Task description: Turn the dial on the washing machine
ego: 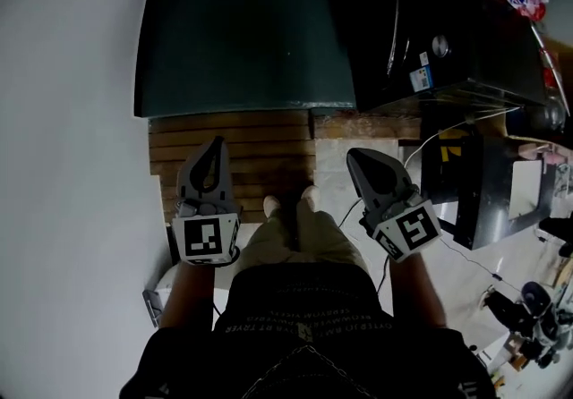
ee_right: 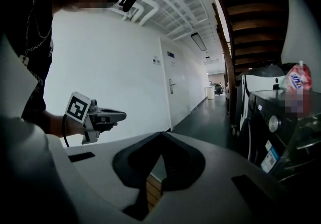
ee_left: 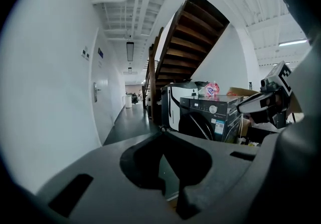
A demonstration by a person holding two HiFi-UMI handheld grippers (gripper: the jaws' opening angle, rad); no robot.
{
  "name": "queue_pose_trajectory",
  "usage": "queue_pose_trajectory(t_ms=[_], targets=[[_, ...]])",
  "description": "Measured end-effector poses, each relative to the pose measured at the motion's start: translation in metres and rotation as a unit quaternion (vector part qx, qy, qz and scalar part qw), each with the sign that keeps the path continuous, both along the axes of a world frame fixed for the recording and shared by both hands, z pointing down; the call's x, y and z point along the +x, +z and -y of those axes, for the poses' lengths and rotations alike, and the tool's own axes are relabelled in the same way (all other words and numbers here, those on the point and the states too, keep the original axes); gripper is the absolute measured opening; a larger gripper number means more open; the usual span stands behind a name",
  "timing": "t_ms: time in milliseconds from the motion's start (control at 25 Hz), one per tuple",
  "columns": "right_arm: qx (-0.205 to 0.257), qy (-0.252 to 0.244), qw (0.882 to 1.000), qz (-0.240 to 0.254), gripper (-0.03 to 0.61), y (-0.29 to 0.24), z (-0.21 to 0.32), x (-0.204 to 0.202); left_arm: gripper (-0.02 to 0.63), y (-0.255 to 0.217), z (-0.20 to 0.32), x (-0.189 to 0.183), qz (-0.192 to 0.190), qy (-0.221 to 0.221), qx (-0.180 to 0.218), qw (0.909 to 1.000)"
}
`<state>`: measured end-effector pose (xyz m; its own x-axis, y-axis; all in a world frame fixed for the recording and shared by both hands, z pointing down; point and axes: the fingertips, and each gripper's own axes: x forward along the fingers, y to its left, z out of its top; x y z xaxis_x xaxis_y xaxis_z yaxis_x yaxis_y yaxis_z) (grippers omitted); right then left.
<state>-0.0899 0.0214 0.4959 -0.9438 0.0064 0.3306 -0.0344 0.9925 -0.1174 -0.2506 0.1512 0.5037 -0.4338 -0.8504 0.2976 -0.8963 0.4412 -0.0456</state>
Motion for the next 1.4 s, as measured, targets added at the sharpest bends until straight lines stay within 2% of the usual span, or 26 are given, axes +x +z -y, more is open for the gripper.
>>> queue_pose_trajectory(t_ms=[120,400,720,920,1120,1280,1400], targets=[[0.003,0.009,1.0,0.004,-0.004,-0.013,0.032,0.014,0.006,-0.026,0.036,0.007,0.012,0.01,0.018,0.9997],[0.001,0.003,1.0,0.023,-0.003,-0.037,0.069,0.019,0.006,-0.064,0.087,0.027,0.023,0.031,0.023,0.999],[0.01,-0.024,0.998,0.06,-0.003,-0.064,0.09,0.04,0.005,-0.099,0.113,0.057,0.043,0.025,0.033,0.9982],[-0.004,-0.013,0.997,0.074,-0.003,-0.067,0.099,0.054,0.006,-0.105,0.119,0.069,0.051,0.027,0.023,0.9981],[-0.02,-0.001,0.997,0.075,-0.003,-0.061,0.106,0.055,0.006,-0.116,0.124,0.062,0.067,0.022,0.018,0.9973],[-0.033,0.013,0.995,0.089,-0.003,-0.063,0.12,0.037,0.006,-0.108,0.135,0.045,0.06,0.031,0.015,0.9976],[-0.031,0.03,0.996,0.082,-0.003,-0.057,0.133,0.016,0.006,-0.095,0.142,0.019,0.05,0.041,0.006,0.9979]])
